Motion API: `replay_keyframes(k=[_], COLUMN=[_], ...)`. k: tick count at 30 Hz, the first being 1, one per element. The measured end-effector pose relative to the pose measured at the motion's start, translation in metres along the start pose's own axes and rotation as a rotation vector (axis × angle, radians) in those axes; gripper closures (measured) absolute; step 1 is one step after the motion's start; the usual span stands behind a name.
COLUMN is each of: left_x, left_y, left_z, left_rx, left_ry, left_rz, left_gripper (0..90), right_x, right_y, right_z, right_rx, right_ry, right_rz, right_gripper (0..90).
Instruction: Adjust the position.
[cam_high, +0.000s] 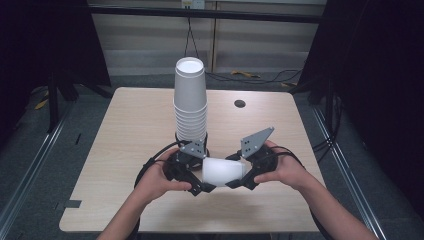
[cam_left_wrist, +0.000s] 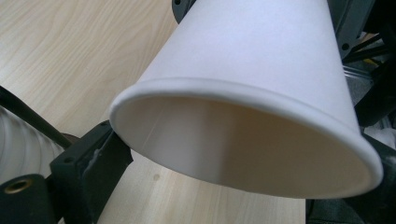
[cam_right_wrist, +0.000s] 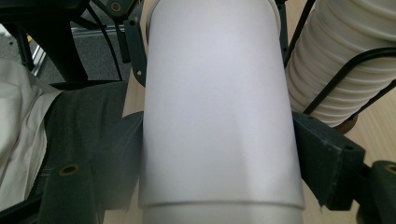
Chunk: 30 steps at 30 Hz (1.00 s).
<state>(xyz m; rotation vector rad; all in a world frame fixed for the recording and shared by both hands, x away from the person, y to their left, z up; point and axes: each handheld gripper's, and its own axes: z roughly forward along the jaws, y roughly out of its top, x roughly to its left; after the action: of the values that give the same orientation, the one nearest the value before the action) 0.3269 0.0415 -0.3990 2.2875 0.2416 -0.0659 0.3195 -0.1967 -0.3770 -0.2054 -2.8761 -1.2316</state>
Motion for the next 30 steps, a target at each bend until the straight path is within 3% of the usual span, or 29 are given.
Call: replay_keyframes(k=[4, 15, 30], left_x=[-0.0025, -0.0032, -0.0038], left_y=[0.0004, 0.0002, 0.0013], left_z=[-0.0014, -0.0048, -0.0064], left_rx=[0.009, 0.035, 0.039], left_ry=[0.020, 0.011, 0.008], left_rz=[0.015, 0.011, 0.014], left_gripper=[8.1, 11.0, 12.0], right_x=[0.0000, 0.0000, 0.0000], right_y=[-0.0009, -0.0022, -0.0030], right_z=[0.0016, 0.0046, 0.0047], right_rx=[0.006, 0.029, 0.019], right_ry=[-0.006, -0.003, 0.001], right_rz=[-0.003, -0.010, 0.000], right_gripper=[23.2, 23.1, 22.8])
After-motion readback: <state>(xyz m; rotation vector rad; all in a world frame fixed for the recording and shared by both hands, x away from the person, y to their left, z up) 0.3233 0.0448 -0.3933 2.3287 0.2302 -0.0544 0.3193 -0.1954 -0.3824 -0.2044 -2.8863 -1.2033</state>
